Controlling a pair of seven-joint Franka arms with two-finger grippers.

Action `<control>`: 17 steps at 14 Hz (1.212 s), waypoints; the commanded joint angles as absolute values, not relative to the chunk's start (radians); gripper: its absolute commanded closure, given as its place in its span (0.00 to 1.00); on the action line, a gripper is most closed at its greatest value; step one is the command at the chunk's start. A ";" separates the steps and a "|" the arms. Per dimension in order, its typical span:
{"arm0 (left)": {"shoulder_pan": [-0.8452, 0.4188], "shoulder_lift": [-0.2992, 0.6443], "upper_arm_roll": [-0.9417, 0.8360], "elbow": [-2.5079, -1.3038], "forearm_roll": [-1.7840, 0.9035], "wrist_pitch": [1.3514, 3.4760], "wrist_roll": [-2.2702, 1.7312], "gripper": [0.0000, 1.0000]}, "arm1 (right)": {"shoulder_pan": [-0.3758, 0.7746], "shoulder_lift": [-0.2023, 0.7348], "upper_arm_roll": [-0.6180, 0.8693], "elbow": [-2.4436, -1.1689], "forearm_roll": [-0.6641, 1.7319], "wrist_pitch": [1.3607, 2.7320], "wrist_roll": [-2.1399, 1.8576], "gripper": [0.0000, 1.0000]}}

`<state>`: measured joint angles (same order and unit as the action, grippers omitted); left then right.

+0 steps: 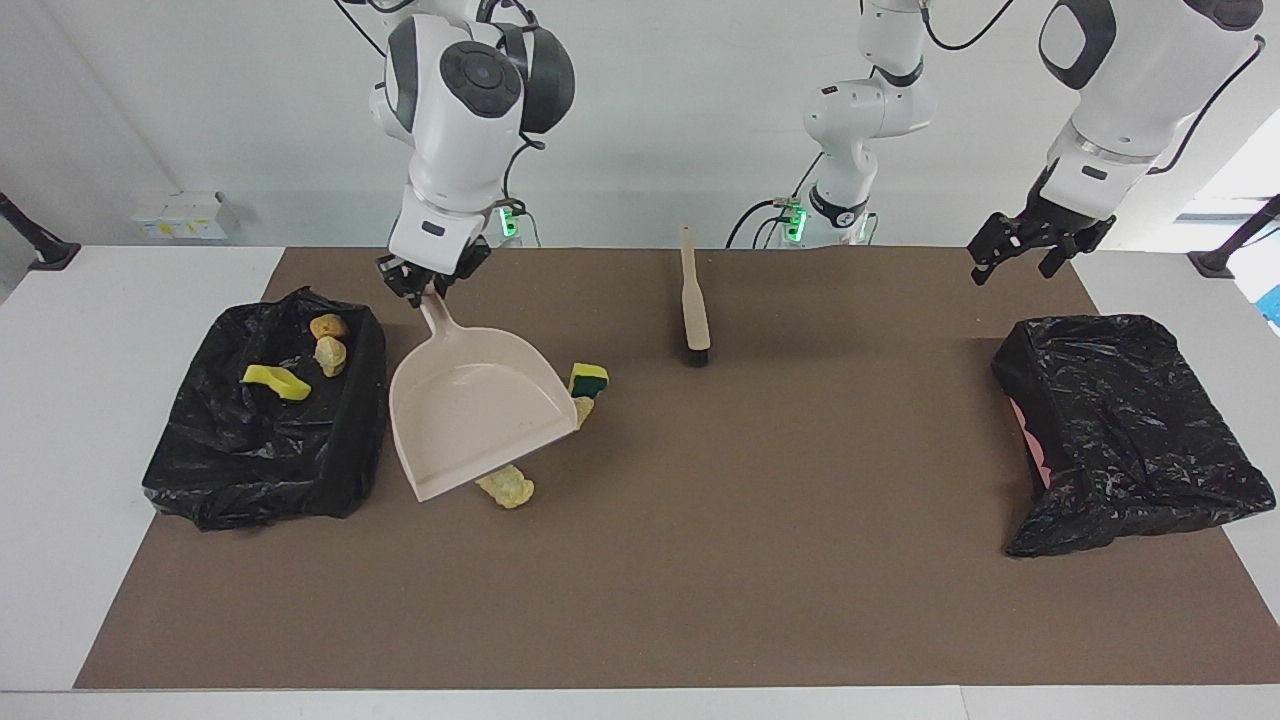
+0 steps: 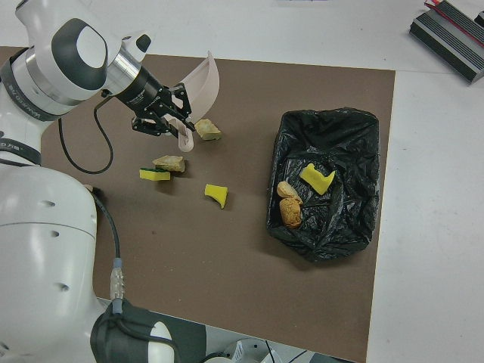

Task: Sweep and dump trash in bin
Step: 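Return the empty dustpan to the table center with the right gripper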

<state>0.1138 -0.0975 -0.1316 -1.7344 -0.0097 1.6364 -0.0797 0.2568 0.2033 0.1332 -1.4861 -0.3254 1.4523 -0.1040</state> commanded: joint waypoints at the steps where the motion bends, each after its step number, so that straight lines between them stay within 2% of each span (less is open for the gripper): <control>1: 0.117 -0.100 -0.133 -1.723 0.008 1.620 -0.091 0.00 | 0.314 0.369 0.129 -1.266 -0.220 1.420 0.117 1.00; 5: 0.117 -0.100 -0.133 -1.723 0.008 1.620 -0.091 0.00 | 0.428 0.570 0.127 -1.071 -0.143 1.486 0.418 1.00; 11: 0.117 -0.100 -0.133 -1.721 0.008 1.620 -0.091 0.00 | 0.557 0.764 0.127 -1.003 -0.046 1.692 0.667 1.00; 14: 0.117 -0.100 -0.133 -1.721 0.008 1.620 -0.091 0.00 | 0.577 0.816 0.129 -0.991 -0.037 1.773 0.713 1.00; 17: 0.117 -0.100 -0.133 -1.721 0.009 1.620 -0.091 0.00 | 0.597 0.831 0.132 -0.992 -0.035 1.786 0.716 1.00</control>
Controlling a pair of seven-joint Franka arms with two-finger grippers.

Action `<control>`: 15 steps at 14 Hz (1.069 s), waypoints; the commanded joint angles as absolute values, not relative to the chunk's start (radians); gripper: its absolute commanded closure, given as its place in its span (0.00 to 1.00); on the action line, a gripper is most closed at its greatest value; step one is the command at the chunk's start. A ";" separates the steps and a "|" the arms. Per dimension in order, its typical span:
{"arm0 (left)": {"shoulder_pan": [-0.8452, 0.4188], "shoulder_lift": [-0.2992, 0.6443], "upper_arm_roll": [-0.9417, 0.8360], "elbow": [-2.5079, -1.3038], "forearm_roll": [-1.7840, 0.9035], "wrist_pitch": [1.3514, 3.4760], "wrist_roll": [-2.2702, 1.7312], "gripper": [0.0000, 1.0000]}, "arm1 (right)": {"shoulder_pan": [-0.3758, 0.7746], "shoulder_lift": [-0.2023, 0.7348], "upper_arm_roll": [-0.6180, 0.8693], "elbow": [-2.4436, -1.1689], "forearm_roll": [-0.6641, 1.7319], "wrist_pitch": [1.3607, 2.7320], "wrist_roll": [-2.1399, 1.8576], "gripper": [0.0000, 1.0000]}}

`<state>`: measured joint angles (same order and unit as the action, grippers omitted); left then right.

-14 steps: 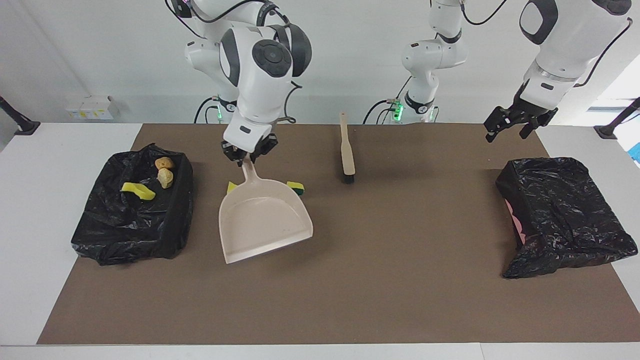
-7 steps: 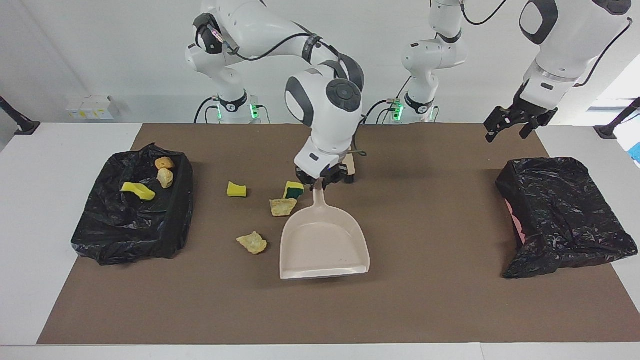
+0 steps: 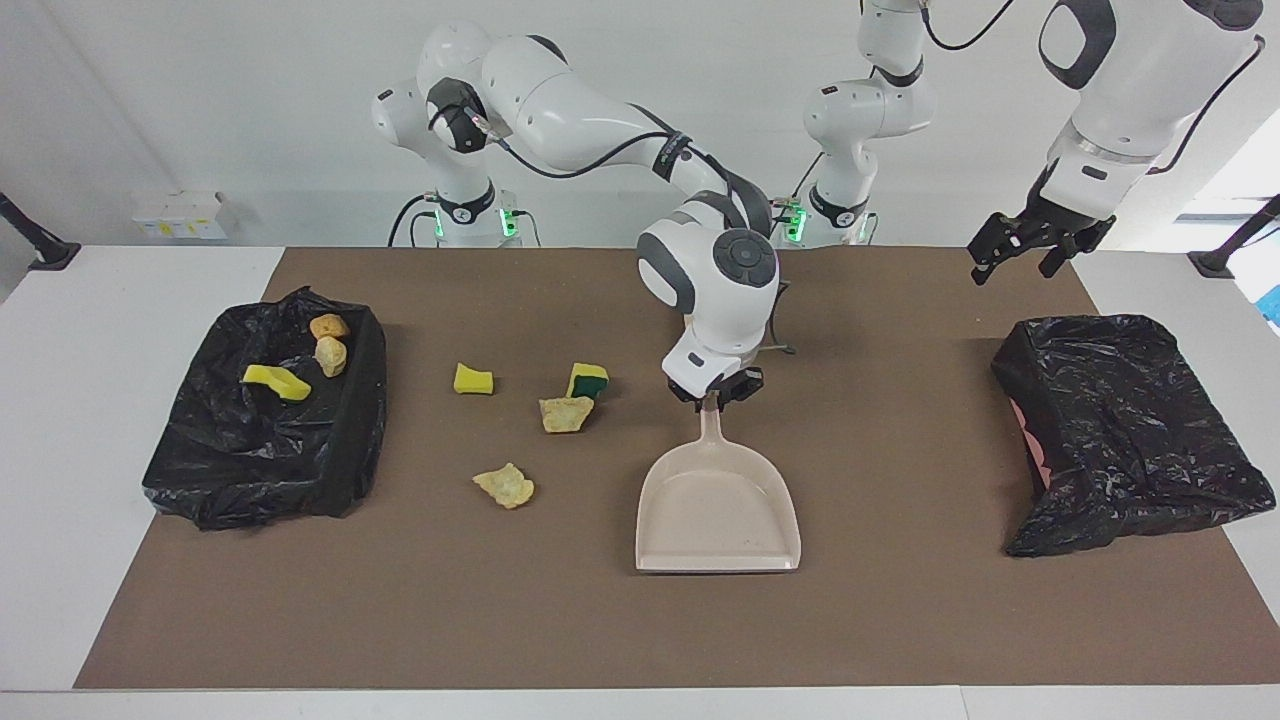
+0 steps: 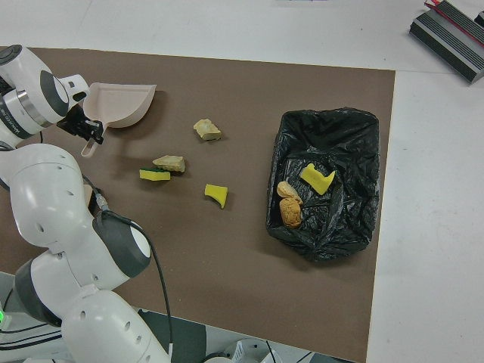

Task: Sweep and dump trash in bin
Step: 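Return the empty dustpan to the table center with the right gripper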

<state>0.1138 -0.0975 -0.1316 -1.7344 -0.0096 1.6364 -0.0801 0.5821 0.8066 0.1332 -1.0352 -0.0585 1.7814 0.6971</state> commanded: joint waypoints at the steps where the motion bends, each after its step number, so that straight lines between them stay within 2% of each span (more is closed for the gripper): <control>1: 0.117 -0.100 -0.133 -1.721 0.008 1.620 -0.091 0.00 | 0.597 0.833 0.130 -0.994 -0.031 1.790 0.716 1.00; 2: 0.117 -0.100 -0.133 -1.721 0.009 1.620 -0.091 0.00 | 0.595 0.831 0.129 -0.994 -0.017 1.787 0.715 0.97; 3: 0.117 -0.100 -0.133 -1.721 0.008 1.620 -0.091 0.00 | 0.591 0.825 0.129 -1.000 -0.014 1.784 0.707 0.67; 9: 0.117 -0.100 -0.133 -1.721 0.008 1.620 -0.091 0.00 | 0.554 0.787 0.126 -1.028 0.028 1.781 0.715 0.26; 10: 0.117 -0.100 -0.133 -1.721 0.008 1.620 -0.091 0.00 | 0.551 0.758 0.127 -1.038 0.025 1.782 0.716 0.08; 11: 0.117 -0.100 -0.133 -1.721 0.008 1.620 -0.091 0.00 | 0.555 0.720 0.126 -1.081 0.022 1.782 0.725 0.00; 15: 0.117 -0.100 -0.133 -1.720 0.009 1.623 -0.087 0.00 | 0.594 0.521 0.127 -1.317 0.006 1.775 0.768 0.00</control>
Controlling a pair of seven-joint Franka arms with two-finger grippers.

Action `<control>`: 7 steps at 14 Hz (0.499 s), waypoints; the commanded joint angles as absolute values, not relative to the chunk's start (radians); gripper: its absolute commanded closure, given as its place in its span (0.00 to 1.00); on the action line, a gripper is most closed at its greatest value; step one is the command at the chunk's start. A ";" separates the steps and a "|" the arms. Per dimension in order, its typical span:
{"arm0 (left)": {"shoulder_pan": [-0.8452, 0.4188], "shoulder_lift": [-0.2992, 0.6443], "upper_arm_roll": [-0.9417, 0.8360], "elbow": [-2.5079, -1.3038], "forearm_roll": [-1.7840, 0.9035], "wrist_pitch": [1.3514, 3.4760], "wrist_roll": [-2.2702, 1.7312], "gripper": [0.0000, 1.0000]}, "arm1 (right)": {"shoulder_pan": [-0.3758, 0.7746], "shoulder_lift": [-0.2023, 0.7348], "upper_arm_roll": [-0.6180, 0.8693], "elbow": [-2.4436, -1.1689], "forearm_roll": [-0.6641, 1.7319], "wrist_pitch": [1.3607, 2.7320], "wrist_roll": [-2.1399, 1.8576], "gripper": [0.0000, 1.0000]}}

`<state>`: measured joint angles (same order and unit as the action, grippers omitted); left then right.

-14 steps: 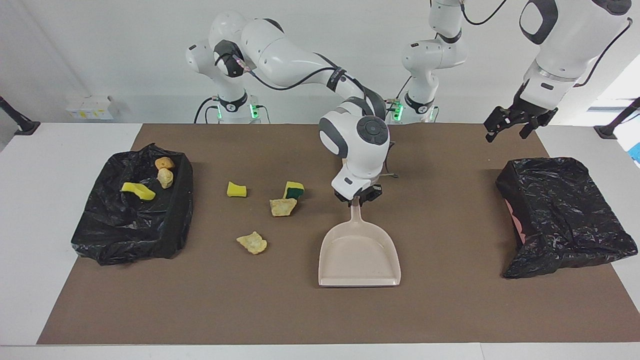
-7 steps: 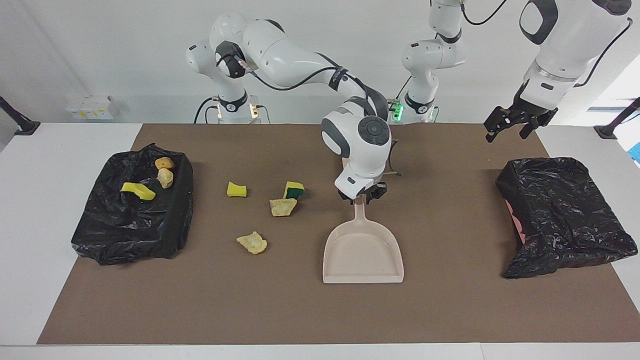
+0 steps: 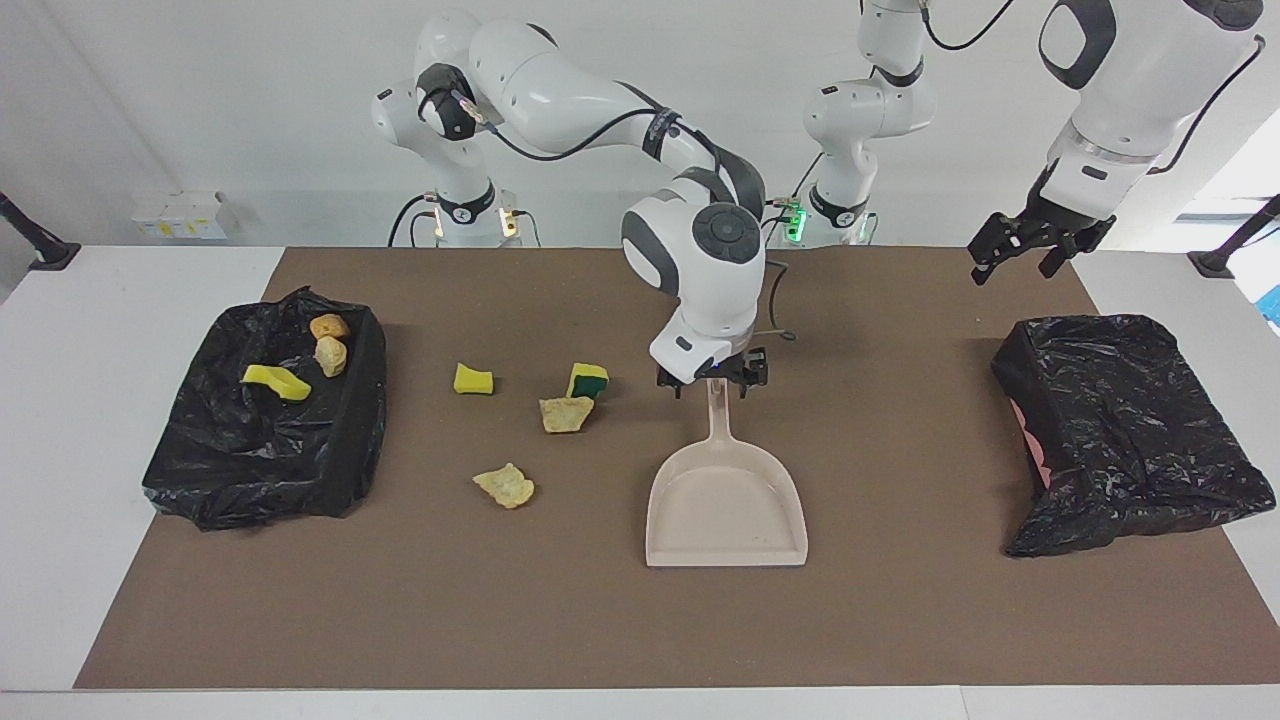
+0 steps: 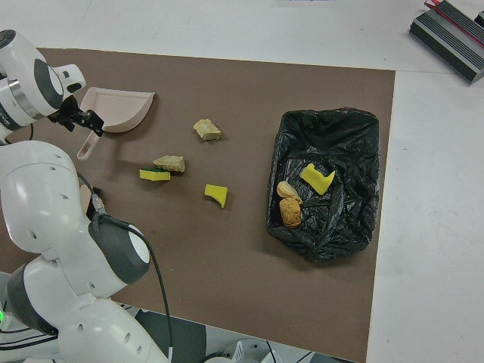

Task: Sweep and dump trash in bin
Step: 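Return the empty dustpan to the table center with the right gripper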

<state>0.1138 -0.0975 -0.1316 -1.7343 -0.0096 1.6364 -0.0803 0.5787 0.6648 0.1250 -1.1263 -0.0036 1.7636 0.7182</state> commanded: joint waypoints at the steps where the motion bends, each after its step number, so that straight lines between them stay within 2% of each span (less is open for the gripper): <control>1: 0.117 -0.100 -0.133 -1.717 0.009 1.628 -0.087 0.00 | 0.613 0.465 0.127 -1.385 0.011 1.773 0.778 0.00; 4: 0.112 -0.100 -0.135 -1.717 0.008 1.626 -0.080 0.00 | 0.672 0.323 0.129 -1.604 0.024 1.795 0.813 0.00; 7: 0.089 -0.103 -0.146 -1.729 0.003 1.635 -0.080 0.00 | 0.733 0.194 0.129 -1.840 0.078 1.905 0.851 0.00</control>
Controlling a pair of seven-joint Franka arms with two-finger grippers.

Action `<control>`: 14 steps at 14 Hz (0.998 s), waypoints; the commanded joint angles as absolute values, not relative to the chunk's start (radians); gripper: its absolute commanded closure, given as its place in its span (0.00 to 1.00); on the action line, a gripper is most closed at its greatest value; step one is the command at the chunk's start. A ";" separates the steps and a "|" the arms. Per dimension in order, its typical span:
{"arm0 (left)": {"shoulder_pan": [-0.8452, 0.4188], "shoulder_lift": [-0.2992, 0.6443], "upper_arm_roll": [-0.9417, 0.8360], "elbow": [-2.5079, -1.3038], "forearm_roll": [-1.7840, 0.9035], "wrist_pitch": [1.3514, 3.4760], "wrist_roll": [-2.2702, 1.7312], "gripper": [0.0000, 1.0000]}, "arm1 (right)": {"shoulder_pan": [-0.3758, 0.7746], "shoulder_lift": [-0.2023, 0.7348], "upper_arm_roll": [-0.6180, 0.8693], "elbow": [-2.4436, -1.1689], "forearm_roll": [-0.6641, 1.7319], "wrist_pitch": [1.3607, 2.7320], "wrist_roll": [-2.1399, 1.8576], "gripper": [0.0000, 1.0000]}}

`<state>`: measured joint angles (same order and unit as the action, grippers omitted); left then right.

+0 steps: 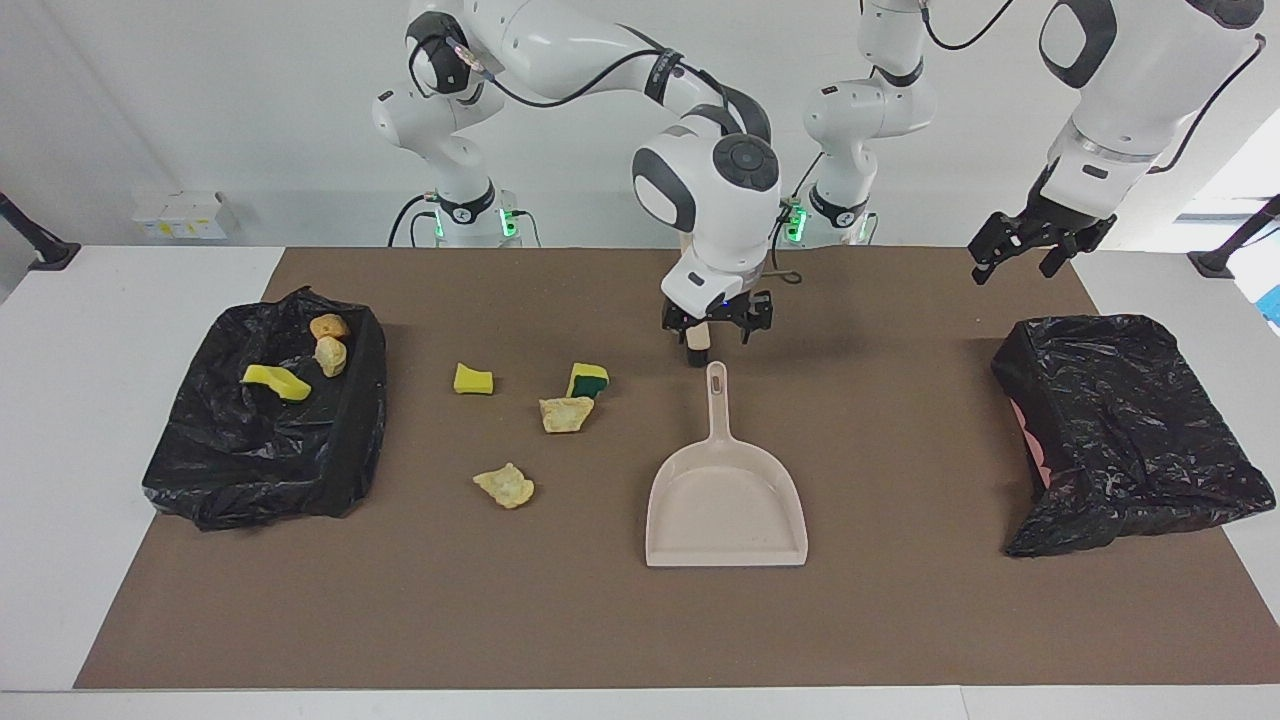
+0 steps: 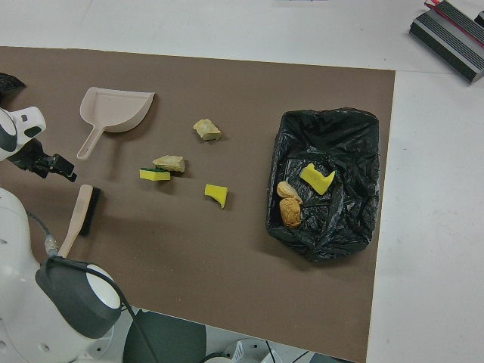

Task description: Sweep and dump trash in bin

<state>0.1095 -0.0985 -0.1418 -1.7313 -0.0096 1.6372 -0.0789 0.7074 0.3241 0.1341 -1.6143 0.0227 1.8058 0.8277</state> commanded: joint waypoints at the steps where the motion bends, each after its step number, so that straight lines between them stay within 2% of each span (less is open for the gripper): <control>1: 0.057 -0.101 -0.144 -1.730 0.002 1.643 -0.080 0.00 | 0.741 0.154 0.129 -1.920 0.118 1.951 0.850 0.00; 3: 0.025 -0.095 -0.144 -1.747 0.002 1.693 -0.080 0.00 | 0.767 0.108 0.129 -2.046 0.152 2.034 0.834 0.00; 6: -0.017 -0.086 -0.144 -1.791 0.002 1.771 -0.078 0.00 | 0.846 0.112 0.129 -2.098 0.155 2.077 0.851 0.00; 8: -0.046 -0.077 -0.144 -1.830 0.000 1.848 -0.083 0.00 | 0.856 0.097 0.129 -2.141 0.156 2.097 0.854 0.03; 12: -0.116 0.007 -0.144 -1.833 -0.003 1.939 -0.103 0.00 | 0.894 0.063 0.130 -2.201 0.244 2.154 0.853 0.20; 13: -0.136 0.032 -0.144 -1.833 -0.003 1.971 -0.121 0.00 | 0.894 0.063 0.132 -2.201 0.245 2.155 0.853 0.31; 14: -0.158 0.063 -0.144 -1.833 -0.003 2.012 -0.158 0.00 | 0.894 0.064 0.130 -2.203 0.247 2.164 0.851 0.50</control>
